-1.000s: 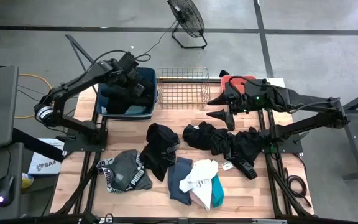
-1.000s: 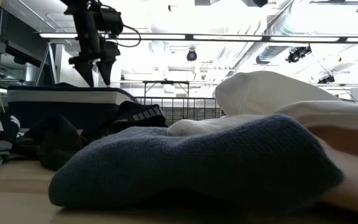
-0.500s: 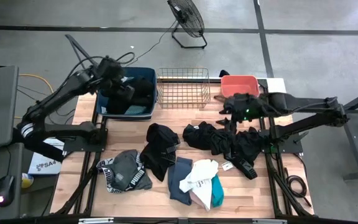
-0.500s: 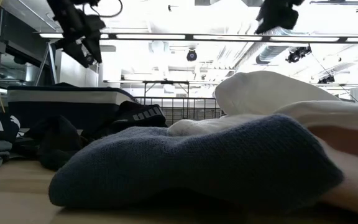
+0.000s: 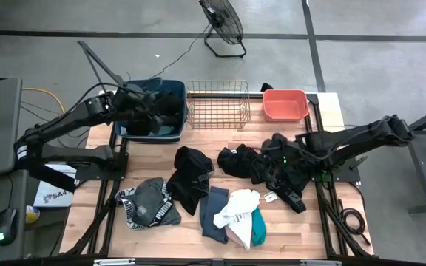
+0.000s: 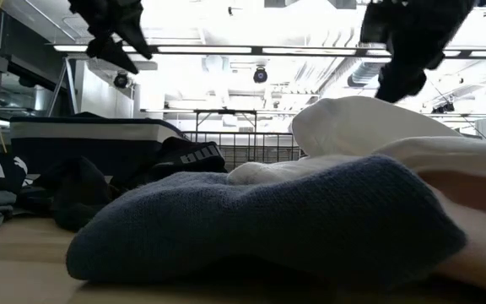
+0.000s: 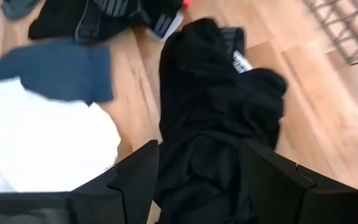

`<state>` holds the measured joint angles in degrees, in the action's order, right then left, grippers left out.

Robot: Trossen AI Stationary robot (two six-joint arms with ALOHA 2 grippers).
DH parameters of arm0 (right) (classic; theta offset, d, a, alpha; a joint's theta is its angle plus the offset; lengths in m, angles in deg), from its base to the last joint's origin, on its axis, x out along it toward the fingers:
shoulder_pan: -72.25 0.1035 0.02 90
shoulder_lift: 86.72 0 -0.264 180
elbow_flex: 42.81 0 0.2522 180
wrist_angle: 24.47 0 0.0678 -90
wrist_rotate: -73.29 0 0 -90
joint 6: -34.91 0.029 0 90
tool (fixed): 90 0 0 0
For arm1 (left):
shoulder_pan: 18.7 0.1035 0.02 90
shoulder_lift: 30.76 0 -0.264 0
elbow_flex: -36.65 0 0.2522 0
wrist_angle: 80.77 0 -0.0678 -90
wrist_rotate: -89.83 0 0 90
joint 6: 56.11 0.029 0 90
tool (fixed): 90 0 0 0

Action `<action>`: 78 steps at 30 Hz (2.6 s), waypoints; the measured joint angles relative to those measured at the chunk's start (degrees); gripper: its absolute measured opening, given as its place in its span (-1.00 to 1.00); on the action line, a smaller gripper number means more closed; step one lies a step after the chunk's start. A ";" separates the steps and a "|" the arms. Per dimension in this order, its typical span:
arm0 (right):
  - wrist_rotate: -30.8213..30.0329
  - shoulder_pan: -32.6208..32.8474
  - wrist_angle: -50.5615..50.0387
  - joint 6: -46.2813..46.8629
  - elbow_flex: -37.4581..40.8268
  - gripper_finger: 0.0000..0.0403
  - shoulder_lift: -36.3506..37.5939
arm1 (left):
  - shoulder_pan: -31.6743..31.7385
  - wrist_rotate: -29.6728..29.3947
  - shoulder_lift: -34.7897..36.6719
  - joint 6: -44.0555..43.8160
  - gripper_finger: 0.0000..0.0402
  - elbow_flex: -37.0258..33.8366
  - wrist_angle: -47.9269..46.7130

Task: Pick & Place Cloths
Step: Put the black underwear into the wire basket

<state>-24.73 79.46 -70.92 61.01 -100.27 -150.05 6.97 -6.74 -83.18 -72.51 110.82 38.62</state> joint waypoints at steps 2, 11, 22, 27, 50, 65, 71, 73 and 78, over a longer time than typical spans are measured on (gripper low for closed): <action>-0.06 1.04 2.37 -1.65 2.47 0.07 0.00 | -1.94 0.04 -0.08 0.00 0.58 -0.04 -0.37; -5.86 5.41 16.13 -14.23 12.60 0.07 0.00 | -6.10 0.05 -0.23 -0.44 0.58 0.00 0.02; -8.05 7.53 25.26 -17.38 18.69 0.07 -0.38 | -6.69 -0.09 -0.22 -0.66 0.58 -0.60 -0.86; -8.64 7.42 28.49 -18.38 18.67 0.07 -4.12 | -6.69 -0.08 -0.22 -1.04 0.58 -2.68 -0.22; -10.25 1.63 38.38 -0.08 18.58 -0.30 -19.17 | -6.67 -0.07 -0.22 -1.95 0.58 -4.72 0.90; -9.07 1.65 41.85 -5.07 9.95 -0.97 -18.95 | -7.16 -2.77 3.52 -0.11 0.58 -6.45 3.47; -12.77 1.29 36.19 -9.61 2.02 -0.97 -18.93 | -11.36 -2.73 8.55 0.04 0.58 -14.15 11.81; -13.04 0.74 33.86 -9.88 -0.61 -0.97 -18.92 | -13.27 -2.73 9.98 0.06 0.58 -16.46 15.26; -13.12 -0.78 29.09 -11.11 -6.65 -0.98 -18.91 | -19.06 -2.56 11.82 2.48 0.58 -20.87 21.26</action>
<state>-37.85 78.69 -41.82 49.91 -106.92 -168.95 -12.09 -9.30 -71.36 -70.03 89.94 59.88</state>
